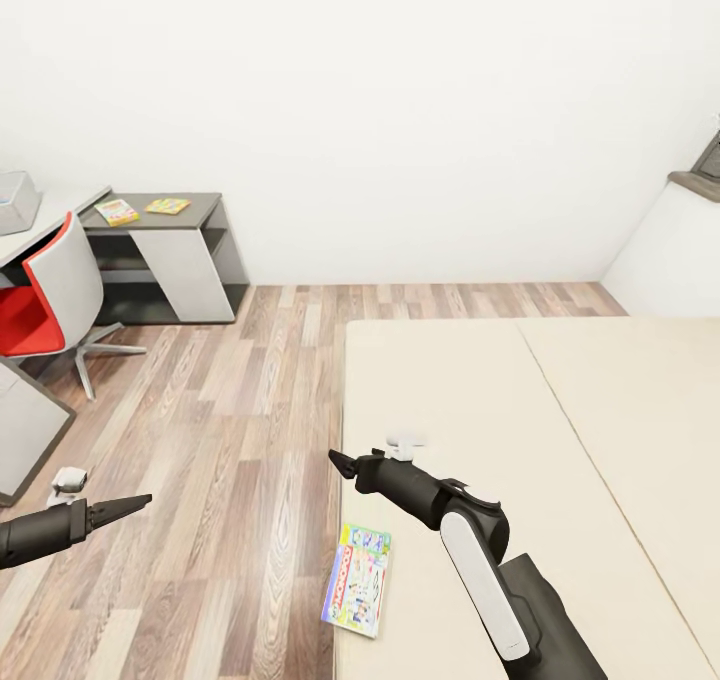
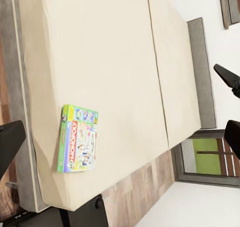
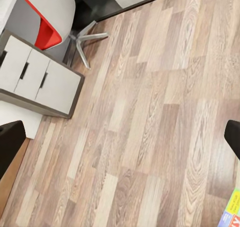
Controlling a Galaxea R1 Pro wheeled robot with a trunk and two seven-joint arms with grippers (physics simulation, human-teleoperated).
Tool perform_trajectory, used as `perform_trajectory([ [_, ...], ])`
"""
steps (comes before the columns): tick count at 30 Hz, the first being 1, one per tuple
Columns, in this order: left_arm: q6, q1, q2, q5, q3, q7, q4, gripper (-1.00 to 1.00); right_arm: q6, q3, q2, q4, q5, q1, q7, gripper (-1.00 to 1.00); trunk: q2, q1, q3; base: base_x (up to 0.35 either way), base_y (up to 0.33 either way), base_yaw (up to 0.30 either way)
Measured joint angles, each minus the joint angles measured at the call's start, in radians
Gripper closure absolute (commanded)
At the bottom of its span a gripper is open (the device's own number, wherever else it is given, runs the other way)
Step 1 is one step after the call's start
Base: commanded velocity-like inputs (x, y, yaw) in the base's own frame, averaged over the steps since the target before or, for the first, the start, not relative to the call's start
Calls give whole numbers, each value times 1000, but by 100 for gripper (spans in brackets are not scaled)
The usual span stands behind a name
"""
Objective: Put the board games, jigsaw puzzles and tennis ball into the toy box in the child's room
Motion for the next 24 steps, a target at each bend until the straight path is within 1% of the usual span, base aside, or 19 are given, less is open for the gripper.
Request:
perform_trajectory([
  [24, 0, 0, 0, 0, -1, 0, 0, -100, -7, -1, -1, 0, 2, 0, 0, -100, 0, 0, 40, 0, 0, 0],
])
